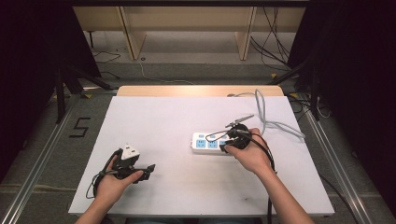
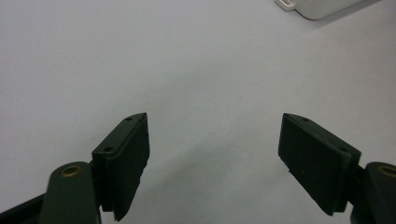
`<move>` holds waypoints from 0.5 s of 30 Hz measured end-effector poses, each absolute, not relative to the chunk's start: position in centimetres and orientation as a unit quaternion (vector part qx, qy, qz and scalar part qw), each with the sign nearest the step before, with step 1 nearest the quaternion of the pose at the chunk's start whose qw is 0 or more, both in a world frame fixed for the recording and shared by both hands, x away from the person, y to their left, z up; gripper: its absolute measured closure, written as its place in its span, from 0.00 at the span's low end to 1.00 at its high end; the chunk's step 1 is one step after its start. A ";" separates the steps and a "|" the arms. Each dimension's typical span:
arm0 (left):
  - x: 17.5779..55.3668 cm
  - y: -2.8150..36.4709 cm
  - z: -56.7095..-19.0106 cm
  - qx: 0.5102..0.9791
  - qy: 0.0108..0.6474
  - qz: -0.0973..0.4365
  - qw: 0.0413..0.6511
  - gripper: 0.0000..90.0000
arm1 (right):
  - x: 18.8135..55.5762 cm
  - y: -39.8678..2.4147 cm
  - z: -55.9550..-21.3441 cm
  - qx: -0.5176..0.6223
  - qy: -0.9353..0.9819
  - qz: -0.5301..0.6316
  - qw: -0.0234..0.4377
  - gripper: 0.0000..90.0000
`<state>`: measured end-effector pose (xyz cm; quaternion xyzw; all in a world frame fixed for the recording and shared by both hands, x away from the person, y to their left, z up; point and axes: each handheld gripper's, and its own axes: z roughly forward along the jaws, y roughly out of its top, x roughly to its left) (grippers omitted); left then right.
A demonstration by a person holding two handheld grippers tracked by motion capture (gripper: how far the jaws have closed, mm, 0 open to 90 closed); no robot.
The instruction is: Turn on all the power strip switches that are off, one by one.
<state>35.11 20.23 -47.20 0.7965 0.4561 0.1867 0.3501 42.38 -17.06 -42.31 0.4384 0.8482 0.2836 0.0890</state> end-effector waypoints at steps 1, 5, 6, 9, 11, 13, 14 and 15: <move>35.1 20.2 -47.2 0.796 0.456 0.187 0.350 0.27 | 42.2 -17.4 -42.4 0.441 0.845 0.288 0.091 0.73; 35.1 20.1 -47.2 0.797 0.456 0.188 0.350 0.28 | 41.3 -18.6 -42.7 0.445 0.836 0.302 0.106 0.69; 35.1 20.1 -47.2 0.797 0.456 0.188 0.350 0.28 | 41.1 -18.9 -42.8 0.446 0.834 0.305 0.107 0.68; 35.1 20.1 -47.2 0.797 0.456 0.188 0.349 0.28 | 40.3 -19.7 -43.2 0.441 0.831 0.318 0.114 0.66; 35.1 20.2 -47.2 0.796 0.457 0.188 0.350 0.27 | 39.8 -20.3 -43.4 0.439 0.828 0.327 0.119 0.64; 35.1 20.1 -47.2 0.796 0.457 0.188 0.350 0.28 | 39.3 -20.8 -43.6 0.439 0.825 0.334 0.122 0.63; 35.1 20.1 -47.3 0.795 0.457 0.188 0.350 0.27 | 39.0 -21.1 -43.8 0.440 0.823 0.337 0.123 0.62; 35.1 20.1 -47.3 0.795 0.458 0.188 0.350 0.28 | 38.7 -21.4 -43.9 0.441 0.821 0.340 0.126 0.62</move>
